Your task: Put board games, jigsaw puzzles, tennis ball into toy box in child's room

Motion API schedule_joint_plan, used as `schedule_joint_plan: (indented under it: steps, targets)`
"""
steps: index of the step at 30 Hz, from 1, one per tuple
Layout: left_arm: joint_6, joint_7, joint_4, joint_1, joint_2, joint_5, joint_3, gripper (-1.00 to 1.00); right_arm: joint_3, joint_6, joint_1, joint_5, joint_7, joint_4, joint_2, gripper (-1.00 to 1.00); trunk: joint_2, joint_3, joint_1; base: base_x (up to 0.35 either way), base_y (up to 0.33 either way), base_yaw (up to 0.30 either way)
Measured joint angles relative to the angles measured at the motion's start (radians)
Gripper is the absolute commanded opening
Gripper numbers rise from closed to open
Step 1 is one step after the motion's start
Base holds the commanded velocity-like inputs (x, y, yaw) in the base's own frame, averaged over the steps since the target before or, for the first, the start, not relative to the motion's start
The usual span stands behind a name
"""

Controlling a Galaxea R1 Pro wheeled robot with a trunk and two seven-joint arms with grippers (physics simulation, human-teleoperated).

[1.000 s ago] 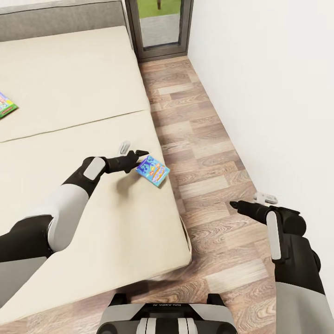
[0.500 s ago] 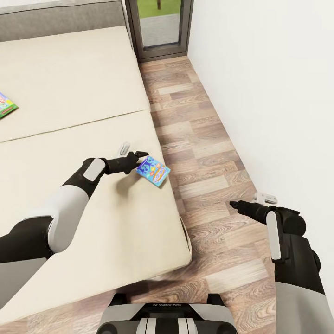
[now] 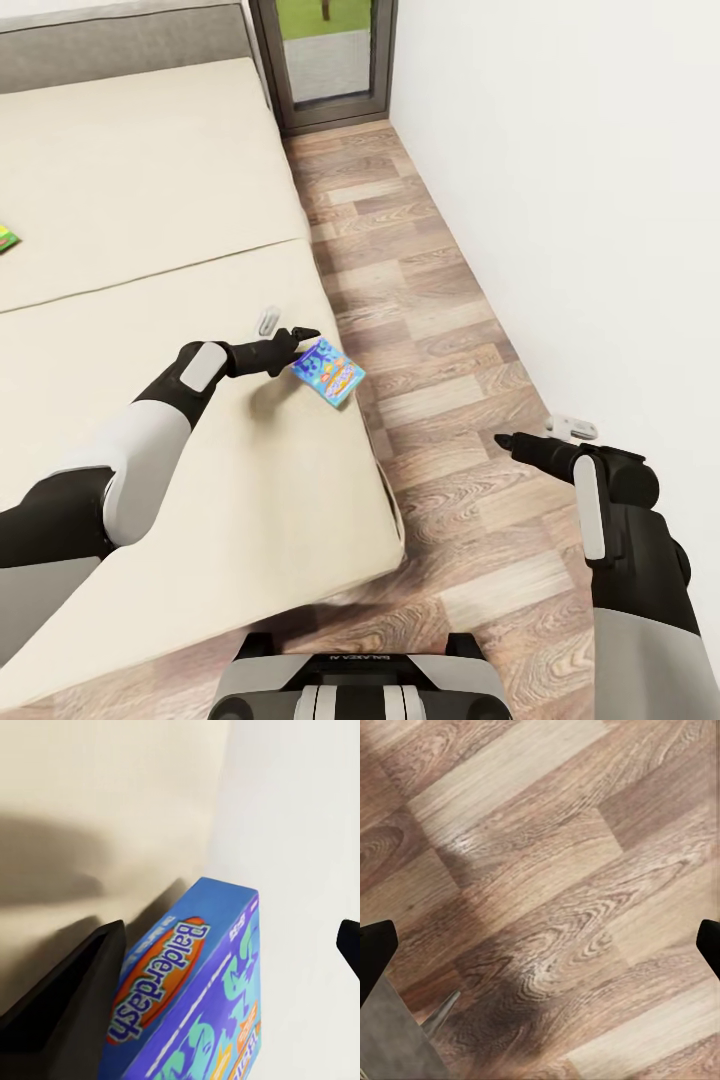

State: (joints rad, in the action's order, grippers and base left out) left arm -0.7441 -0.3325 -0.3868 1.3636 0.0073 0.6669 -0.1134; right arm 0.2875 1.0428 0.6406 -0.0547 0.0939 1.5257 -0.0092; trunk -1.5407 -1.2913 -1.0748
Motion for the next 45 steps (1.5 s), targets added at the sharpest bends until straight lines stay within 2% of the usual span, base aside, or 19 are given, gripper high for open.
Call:
schedule_joint_plan:
  steps: [37, 41, 43, 44, 45]
  targets:
    - [0.001, -0.018, -0.002, -0.018, 0.007, -0.001, -0.003, 1.0, -0.003, 0.0, -0.011, 0.001, 0.0, 0.0, 0.001, 1.0, 0.0, 0.0, 0.0, 0.0, 0.0, -0.01]
    - [0.001, -0.021, -0.015, -0.034, 0.017, -0.002, -0.003, 1.0, -0.004, 0.0, -0.028, 0.0, 0.0, 0.0, -0.001, 1.0, 0.0, 0.0, 0.0, 0.0, 0.0, 0.0]
    - [-0.001, -0.026, -0.042, -0.058, 0.039, -0.002, -0.005, 1.0, -0.005, 0.0, -0.036, -0.001, 0.001, 0.0, -0.002, 1.0, 0.0, 0.0, 0.0, 0.0, 0.0, 0.0]
    - [-0.001, -0.026, -0.042, -0.058, 0.04, -0.001, -0.005, 1.0, -0.005, 0.0, -0.036, -0.001, 0.001, 0.0, -0.002, 1.0, 0.0, 0.0, 0.0, 0.0, 0.0, 0.0]
    - [-0.002, -0.031, -0.063, -0.075, 0.055, -0.001, -0.007, 1.0, -0.005, 0.0, -0.039, -0.002, 0.001, -0.001, -0.003, 1.0, 0.0, 0.0, 0.0, 0.0, 0.0, 0.0]
